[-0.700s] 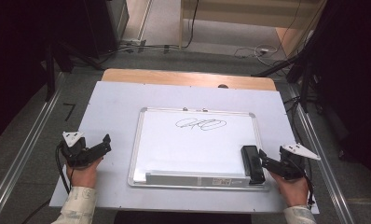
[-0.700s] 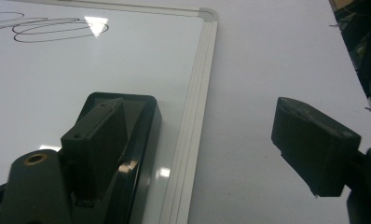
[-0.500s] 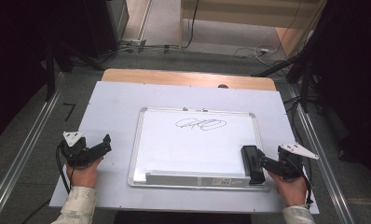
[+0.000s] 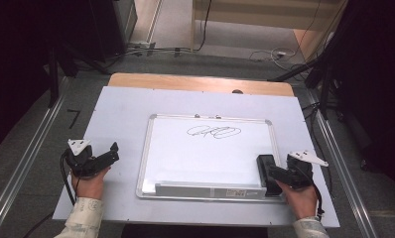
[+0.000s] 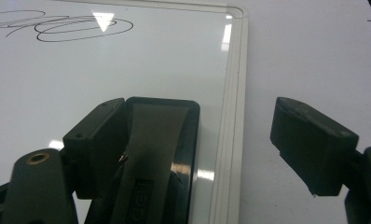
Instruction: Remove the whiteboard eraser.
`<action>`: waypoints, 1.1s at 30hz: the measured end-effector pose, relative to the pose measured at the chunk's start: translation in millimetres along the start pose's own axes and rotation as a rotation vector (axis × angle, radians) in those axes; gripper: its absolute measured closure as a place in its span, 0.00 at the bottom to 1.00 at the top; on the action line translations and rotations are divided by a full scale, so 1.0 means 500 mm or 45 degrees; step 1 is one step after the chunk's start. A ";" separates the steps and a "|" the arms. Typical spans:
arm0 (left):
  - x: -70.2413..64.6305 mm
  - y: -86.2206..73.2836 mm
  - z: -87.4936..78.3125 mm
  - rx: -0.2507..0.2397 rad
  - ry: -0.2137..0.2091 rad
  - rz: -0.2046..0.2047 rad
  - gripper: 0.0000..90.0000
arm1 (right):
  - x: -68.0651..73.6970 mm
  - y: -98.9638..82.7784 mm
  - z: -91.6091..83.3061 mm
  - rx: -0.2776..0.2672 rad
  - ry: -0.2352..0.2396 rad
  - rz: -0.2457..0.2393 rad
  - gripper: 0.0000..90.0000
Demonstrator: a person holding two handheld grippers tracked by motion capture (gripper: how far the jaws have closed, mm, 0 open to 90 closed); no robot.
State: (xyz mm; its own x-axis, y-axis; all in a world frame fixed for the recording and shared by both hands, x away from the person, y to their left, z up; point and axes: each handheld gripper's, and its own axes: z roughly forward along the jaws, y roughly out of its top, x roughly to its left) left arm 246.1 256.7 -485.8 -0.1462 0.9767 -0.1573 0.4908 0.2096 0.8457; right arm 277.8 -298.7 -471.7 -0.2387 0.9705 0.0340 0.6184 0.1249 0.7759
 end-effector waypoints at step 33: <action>0.001 0.001 0.000 0.003 -0.007 -0.005 0.03 | 0.059 0.003 0.029 0.082 -0.076 -0.032 0.39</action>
State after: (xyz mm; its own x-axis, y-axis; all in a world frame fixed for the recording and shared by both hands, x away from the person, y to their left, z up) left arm 246.4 257.1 -485.4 -0.1431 0.9762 -0.1632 0.4922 0.2133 0.8440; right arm 282.8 -266.9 -478.7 -0.2110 0.9772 -0.0239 0.6603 0.1605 0.7337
